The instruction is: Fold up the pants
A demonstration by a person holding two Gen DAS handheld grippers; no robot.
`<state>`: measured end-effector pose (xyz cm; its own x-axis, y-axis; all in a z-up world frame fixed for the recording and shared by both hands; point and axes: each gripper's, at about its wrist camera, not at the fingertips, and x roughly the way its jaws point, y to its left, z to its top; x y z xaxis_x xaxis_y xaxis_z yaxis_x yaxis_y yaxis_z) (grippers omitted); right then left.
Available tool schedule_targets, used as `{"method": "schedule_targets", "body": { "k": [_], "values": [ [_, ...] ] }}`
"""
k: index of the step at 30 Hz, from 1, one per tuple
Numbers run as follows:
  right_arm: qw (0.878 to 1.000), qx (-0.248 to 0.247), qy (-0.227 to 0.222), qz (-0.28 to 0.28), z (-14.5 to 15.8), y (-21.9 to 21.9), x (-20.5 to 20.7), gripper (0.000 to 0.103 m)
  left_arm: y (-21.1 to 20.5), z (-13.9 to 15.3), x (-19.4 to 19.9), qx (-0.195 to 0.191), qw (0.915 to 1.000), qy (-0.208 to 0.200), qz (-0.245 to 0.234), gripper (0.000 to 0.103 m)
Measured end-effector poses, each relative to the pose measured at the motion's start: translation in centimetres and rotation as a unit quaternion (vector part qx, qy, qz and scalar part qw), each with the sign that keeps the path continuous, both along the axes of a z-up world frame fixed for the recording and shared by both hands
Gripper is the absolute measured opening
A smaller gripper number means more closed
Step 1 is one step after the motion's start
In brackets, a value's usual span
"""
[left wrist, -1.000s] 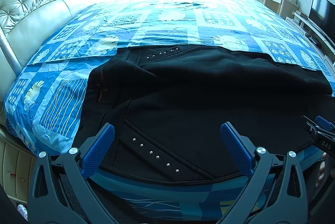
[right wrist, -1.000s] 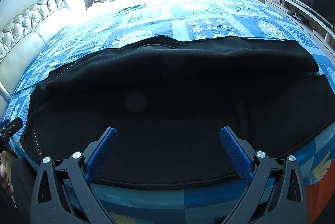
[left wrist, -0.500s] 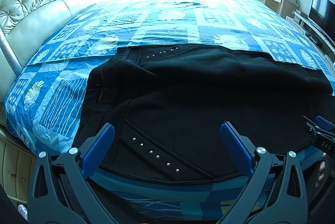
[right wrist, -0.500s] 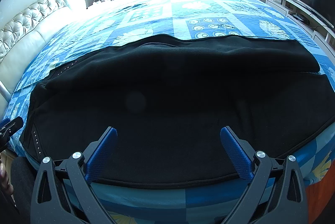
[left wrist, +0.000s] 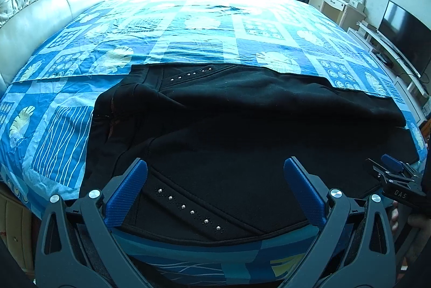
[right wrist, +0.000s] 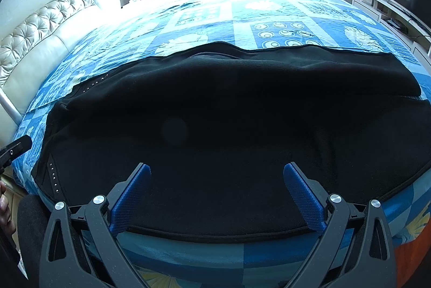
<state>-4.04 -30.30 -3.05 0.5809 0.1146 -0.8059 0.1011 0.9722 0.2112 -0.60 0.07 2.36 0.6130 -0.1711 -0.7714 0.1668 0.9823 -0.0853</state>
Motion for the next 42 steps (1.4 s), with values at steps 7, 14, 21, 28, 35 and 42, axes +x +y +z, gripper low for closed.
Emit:
{"method": "schedule_targets", "body": {
  "k": [7,14,21,28,35,42],
  "values": [
    [0.997,0.066,-0.024,0.043,1.8,-0.8,2.0,0.098,10.2,-0.3,6.5,-0.071,0.9966,0.042,-0.007,0.101],
    [0.992,0.062,-0.051,0.094,3.0,-1.0,8.1,0.098,19.3,-5.5,17.0,-0.14,0.9834,0.115,0.012,0.101],
    [0.987,0.05,-0.022,0.154,2.2,-1.3,15.8,0.098,18.5,-8.9,24.6,-0.192,0.9656,0.172,-0.034,0.097],
    [0.973,0.07,0.02,0.217,0.8,-1.4,22.0,0.098,14.8,-9.3,27.3,-0.158,0.9643,0.185,-0.105,0.075],
    [0.953,0.006,0.103,0.286,-3.0,0.7,26.3,0.095,15.3,-9.8,28.2,-0.141,0.9661,0.194,-0.095,0.046],
    [0.937,-0.042,0.151,0.311,-3.8,2.4,26.1,0.012,14.1,-9.2,28.3,-0.103,0.9719,0.183,-0.106,0.033]
  ]
}}
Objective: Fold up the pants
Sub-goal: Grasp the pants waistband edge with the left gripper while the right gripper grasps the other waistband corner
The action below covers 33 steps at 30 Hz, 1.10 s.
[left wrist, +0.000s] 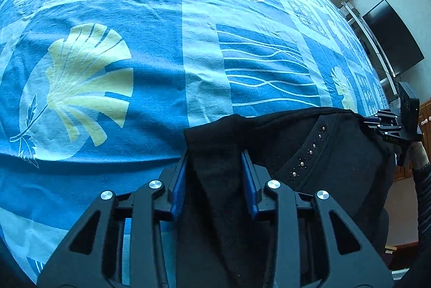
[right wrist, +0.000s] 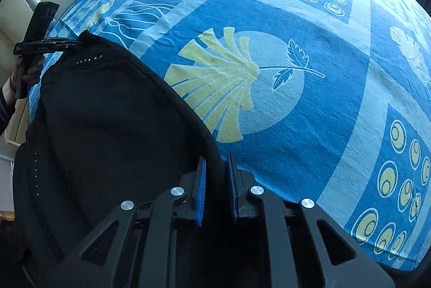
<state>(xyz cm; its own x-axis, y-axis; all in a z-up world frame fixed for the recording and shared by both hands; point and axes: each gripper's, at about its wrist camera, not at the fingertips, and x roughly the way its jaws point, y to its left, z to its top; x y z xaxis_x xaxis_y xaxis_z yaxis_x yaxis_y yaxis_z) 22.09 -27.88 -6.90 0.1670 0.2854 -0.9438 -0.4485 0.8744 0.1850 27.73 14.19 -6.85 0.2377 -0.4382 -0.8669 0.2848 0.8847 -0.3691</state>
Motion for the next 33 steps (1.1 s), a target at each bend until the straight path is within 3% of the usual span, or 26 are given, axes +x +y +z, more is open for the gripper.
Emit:
{"method": "schedule_targets", "body": {
  "k": [6,8,11,15,22,28,33],
  "values": [
    [0.992,-0.054,-0.108,-0.024,5.0,-0.1,-0.2,0.011,0.4,4.0,0.1,-0.038,0.9981,-0.043,0.022,0.03],
    [0.983,-0.089,-0.161,-0.022,6.8,0.6,-1.4,0.011,0.7,5.5,-0.4,-0.058,0.9963,-0.056,0.028,0.03],
    [0.96,-0.153,-0.235,0.003,8.4,2.5,-4.8,0.011,0.7,7.4,-2.2,-0.059,0.9947,-0.08,0.026,0.03],
    [0.942,-0.179,-0.282,0.017,9.0,4.2,-10.5,0.011,1.4,9.2,-6.1,-0.069,0.9919,-0.103,0.027,0.03],
    [0.934,-0.176,-0.31,0.009,7.9,4.6,-19.1,0.011,2.9,9.7,-14.2,-0.094,0.9883,-0.112,0.043,0.03],
    [0.944,-0.173,-0.28,0.017,4.2,5.3,-22.5,0.011,3.9,7.3,-20.1,-0.095,0.9896,-0.088,0.063,0.032],
    [0.951,-0.174,-0.253,0.02,1.4,5.8,-24.3,0.013,4.4,5.2,-22.5,-0.083,0.9917,-0.069,0.07,0.034]
  ]
}}
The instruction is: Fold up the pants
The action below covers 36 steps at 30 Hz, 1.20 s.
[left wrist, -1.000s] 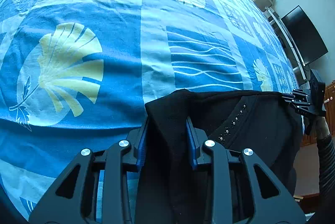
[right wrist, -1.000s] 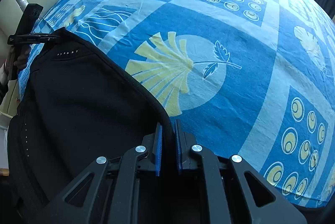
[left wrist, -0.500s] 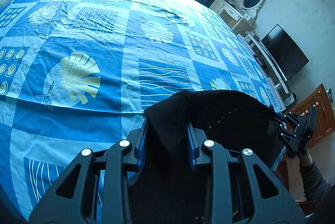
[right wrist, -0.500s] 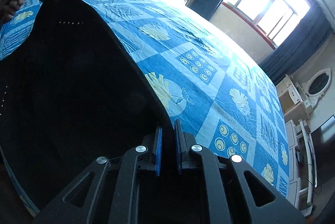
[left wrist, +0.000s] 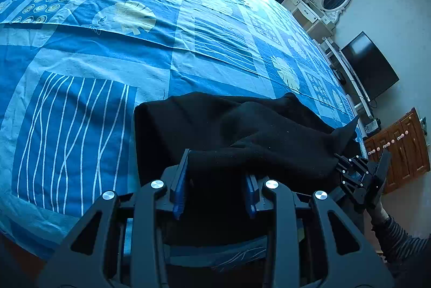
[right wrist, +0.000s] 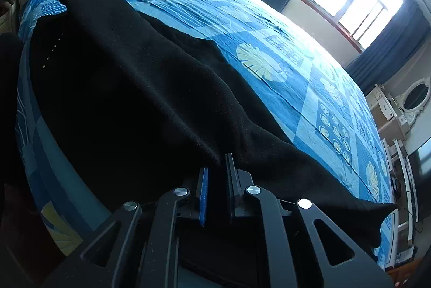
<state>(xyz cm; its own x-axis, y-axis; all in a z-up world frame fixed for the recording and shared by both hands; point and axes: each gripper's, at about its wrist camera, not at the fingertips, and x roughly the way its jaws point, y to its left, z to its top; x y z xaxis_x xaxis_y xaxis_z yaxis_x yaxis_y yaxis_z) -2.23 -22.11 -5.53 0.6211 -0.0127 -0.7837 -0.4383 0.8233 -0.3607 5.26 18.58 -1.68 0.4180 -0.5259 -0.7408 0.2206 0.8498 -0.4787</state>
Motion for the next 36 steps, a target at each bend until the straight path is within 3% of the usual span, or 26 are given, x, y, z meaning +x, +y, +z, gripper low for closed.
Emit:
{"method": "schedule_targets", "body": {
  "k": [2,3,4,5,7,11,13,17,20,22,25,32,36],
  "values": [
    [1.0,0.008,0.01,-0.011,-0.5,-0.1,-0.4,0.018,0.3,-0.7,-0.7,-0.002,0.9999,0.01,0.01,0.035],
    [1.0,0.018,0.014,-0.018,-0.3,-0.3,-0.6,0.021,0.5,-1.1,-1.1,-0.001,0.9997,0.017,0.015,0.041],
    [0.999,0.032,0.017,-0.027,-0.1,-0.5,-1.0,0.028,0.7,-1.6,-1.5,0.0,0.9995,0.024,0.02,0.047],
    [0.998,0.051,0.026,-0.036,0.1,-0.9,-1.0,0.039,0.9,-2.0,-2.0,0.002,0.9992,0.029,0.027,0.048],
    [0.992,0.098,0.049,-0.059,0.6,-2.0,-1.6,0.051,1.6,-2.8,-3.0,-0.002,0.9981,0.042,0.045,0.049],
    [0.969,0.205,0.094,-0.106,1.5,-4.6,-2.1,0.055,3.4,-3.5,-4.9,-0.046,0.993,0.065,0.088,0.049],
    [0.944,0.278,0.117,-0.135,1.5,-6.0,-2.2,0.055,3.7,-3.4,-5.5,-0.077,0.9887,0.071,0.107,0.049],
    [0.875,0.414,0.161,-0.194,0.2,-8.7,-1.6,0.055,3.2,-3.1,-6.2,-0.097,0.9832,0.067,0.139,0.049],
    [0.832,0.473,0.185,-0.224,-0.7,-9.6,-1.6,0.06,3.2,-2.4,-7.1,-0.112,0.9777,0.061,0.167,0.049],
    [0.814,0.497,0.193,-0.23,-1.0,-9.9,-2.0,0.061,3.3,-2.0,-7.7,-0.112,0.9778,0.054,0.169,0.049],
    [0.804,0.511,0.195,-0.234,-1.4,-10.1,-2.0,0.061,2.9,-1.4,-7.8,-0.097,0.9798,0.043,0.17,0.049],
    [0.773,0.548,0.207,-0.242,-2.1,-10.2,-1.7,0.061,1.7,-1.9,-7.5,-0.119,0.9763,0.054,0.172,0.054],
    [0.777,0.543,0.207,-0.242,-2.0,-9.8,-1.5,0.061,0.8,-2.6,-7.4,-0.114,0.9745,0.065,0.182,0.056]
  ]
}}
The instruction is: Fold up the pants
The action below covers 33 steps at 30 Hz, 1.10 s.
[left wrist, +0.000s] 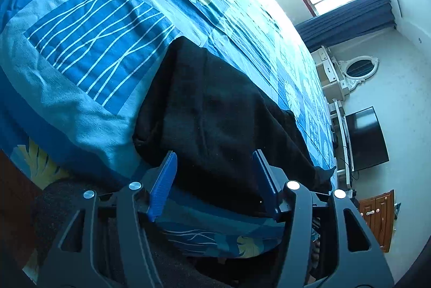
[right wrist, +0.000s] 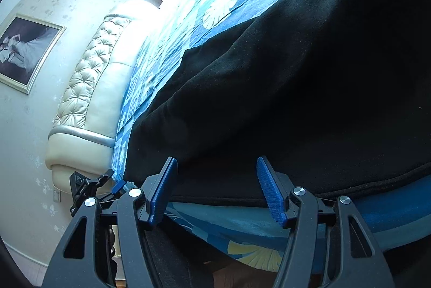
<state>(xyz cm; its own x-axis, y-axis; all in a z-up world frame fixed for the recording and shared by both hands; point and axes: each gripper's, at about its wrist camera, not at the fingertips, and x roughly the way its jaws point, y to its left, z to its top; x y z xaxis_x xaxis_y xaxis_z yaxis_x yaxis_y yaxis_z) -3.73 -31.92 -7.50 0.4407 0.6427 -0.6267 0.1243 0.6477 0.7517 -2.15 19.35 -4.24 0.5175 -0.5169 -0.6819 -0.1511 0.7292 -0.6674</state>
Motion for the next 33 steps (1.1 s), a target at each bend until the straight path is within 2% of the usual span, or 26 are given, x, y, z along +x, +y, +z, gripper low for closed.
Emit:
{"method": "schedule_targets", "body": {
  "k": [10,14,18,19,20,21,23,24,25,30,33],
  "values": [
    [1.0,0.021,0.011,-0.012,-0.3,0.1,0.2,0.065,0.3,-1.6,-0.4,-0.018,0.9983,0.037,0.042,0.056],
    [1.0,0.014,0.006,-0.016,0.0,0.4,0.8,0.065,0.1,-1.4,1.0,-0.004,0.9979,0.035,0.055,0.056],
    [0.999,-0.004,0.009,-0.036,0.1,0.7,1.6,0.065,-0.5,-1.4,2.1,0.014,0.9964,0.054,0.063,0.056],
    [0.999,-0.015,0.006,-0.041,0.2,0.8,1.8,0.061,-0.6,-1.5,2.4,0.022,0.9961,0.058,0.062,0.054],
    [0.999,-0.029,0.006,-0.043,0.2,0.9,2.0,0.053,-0.8,-1.5,2.7,0.034,0.9957,0.061,0.061,0.05],
    [0.998,-0.037,0.006,-0.045,0.1,1.0,2.2,0.05,-1.0,-1.5,2.9,0.054,0.9947,0.065,0.059,0.036],
    [0.997,-0.048,0.012,-0.052,-0.4,1.0,2.6,0.026,-1.2,-1.4,3.3,0.074,0.9937,0.065,0.053,0.028],
    [0.997,-0.042,0.016,-0.058,-0.6,0.8,2.7,0.021,-1.3,-1.2,3.4,0.08,0.9936,0.062,0.049,0.02],
    [0.997,-0.03,0.017,-0.064,-0.7,0.6,2.5,0.014,-1.2,-0.9,3.5,0.089,0.993,0.06,0.049,0.018],
    [0.998,-0.028,-0.009,-0.049,2.0,1.1,0.5,0.011,0.0,0.4,2.8,0.088,0.9928,0.055,0.059,0.016],
    [0.999,-0.034,0.009,-0.031,1.3,1.4,-1.0,0.011,0.0,-0.7,2.7,0.1,0.9911,0.073,0.048,0.016]
  ]
}}
